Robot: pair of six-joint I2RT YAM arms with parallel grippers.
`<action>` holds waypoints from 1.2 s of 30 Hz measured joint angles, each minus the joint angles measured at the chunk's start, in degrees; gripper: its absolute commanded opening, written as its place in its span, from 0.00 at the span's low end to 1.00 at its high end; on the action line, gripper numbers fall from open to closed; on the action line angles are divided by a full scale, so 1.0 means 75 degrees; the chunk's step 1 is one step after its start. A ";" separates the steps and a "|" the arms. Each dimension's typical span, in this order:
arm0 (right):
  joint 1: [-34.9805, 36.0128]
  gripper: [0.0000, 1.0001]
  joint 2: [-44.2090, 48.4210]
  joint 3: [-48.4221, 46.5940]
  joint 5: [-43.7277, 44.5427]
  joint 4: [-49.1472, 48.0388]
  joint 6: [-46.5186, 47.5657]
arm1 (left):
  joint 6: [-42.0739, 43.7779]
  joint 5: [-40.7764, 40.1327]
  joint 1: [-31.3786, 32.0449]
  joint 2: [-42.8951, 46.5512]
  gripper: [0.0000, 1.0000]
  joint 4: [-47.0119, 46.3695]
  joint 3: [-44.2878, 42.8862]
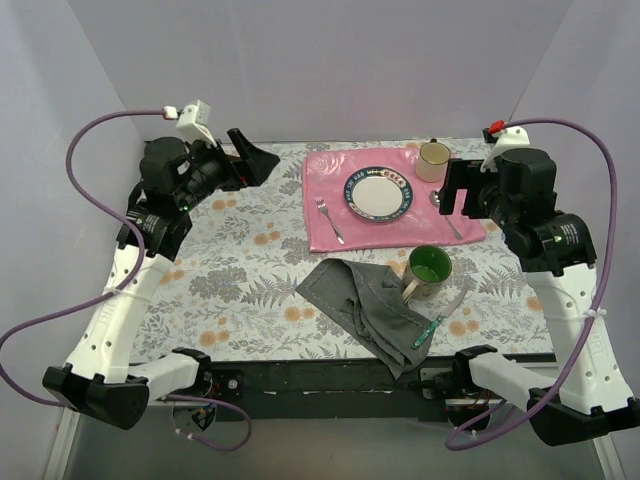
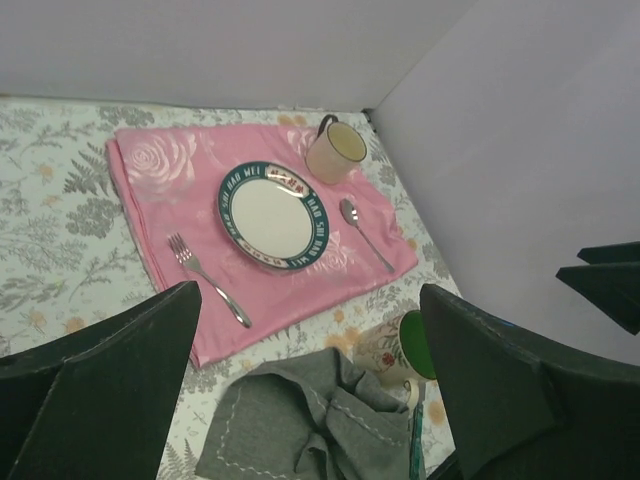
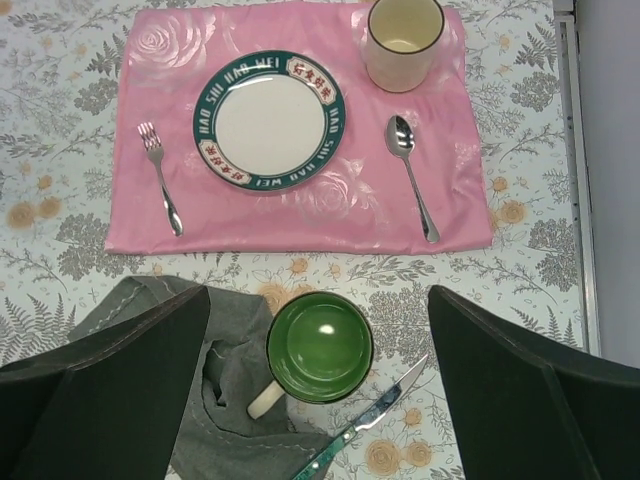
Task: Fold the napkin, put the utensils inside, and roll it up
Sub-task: Flatten the napkin out
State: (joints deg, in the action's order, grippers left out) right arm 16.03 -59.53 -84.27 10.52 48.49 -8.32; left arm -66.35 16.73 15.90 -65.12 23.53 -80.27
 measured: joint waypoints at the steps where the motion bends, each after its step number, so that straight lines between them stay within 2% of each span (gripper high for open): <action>1: 0.0000 0.99 -0.0047 -0.0137 0.0006 0.0111 -0.0006 | -0.0009 -0.0105 0.0189 -0.0017 0.91 0.0038 0.0093; 4: 0.0000 0.99 -0.0265 -0.0504 -0.0055 0.0326 -0.0006 | -0.0058 -0.0574 0.1139 -0.0058 0.93 0.0221 0.0408; 6: 0.0000 0.98 -0.0391 -0.0551 -0.0219 0.0356 0.0000 | -0.0181 -0.1230 0.2177 -0.0146 0.92 0.0289 0.0769; 10: 0.0029 0.96 -0.0423 -0.0134 -0.0819 0.0321 -0.0035 | -0.0784 -0.2515 0.4001 -0.0810 0.98 0.0676 0.1510; 13: 0.0277 0.96 -0.0321 0.0542 -0.1236 0.0227 -0.0119 | -0.1515 -0.3174 0.4686 -0.1431 0.98 0.0871 0.2127; 14: 0.0408 0.96 -0.0291 0.0801 -0.1326 0.0187 -0.0152 | -0.1859 -0.3383 0.4846 -0.1644 0.95 0.0901 0.2375; 19: 0.0877 0.95 -0.0073 0.1938 -0.1641 0.0017 -0.0344 | -0.3273 -0.3931 0.5085 -0.2366 0.93 0.0860 0.2672; 23: 0.1037 0.92 0.0047 0.2133 -0.1687 -0.0076 -0.0437 | -0.4001 -0.4395 0.5135 -0.2999 0.84 0.0618 0.2669; 31: 0.1361 0.77 0.0376 0.2565 -0.1923 -0.0577 -0.0393 | -0.4663 -0.4826 0.5138 -0.4613 0.83 0.0149 0.2200; 36: 0.1716 0.73 0.0283 0.3075 -0.2022 -0.0723 -0.0318 | -0.5018 -0.4884 0.5123 -0.5039 0.75 -0.0082 0.1897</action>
State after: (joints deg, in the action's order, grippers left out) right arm 28.91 -57.41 -61.21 -4.64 43.07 -10.70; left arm -103.98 -19.90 54.33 -102.91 22.92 -66.04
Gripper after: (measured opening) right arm 0.752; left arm 0.806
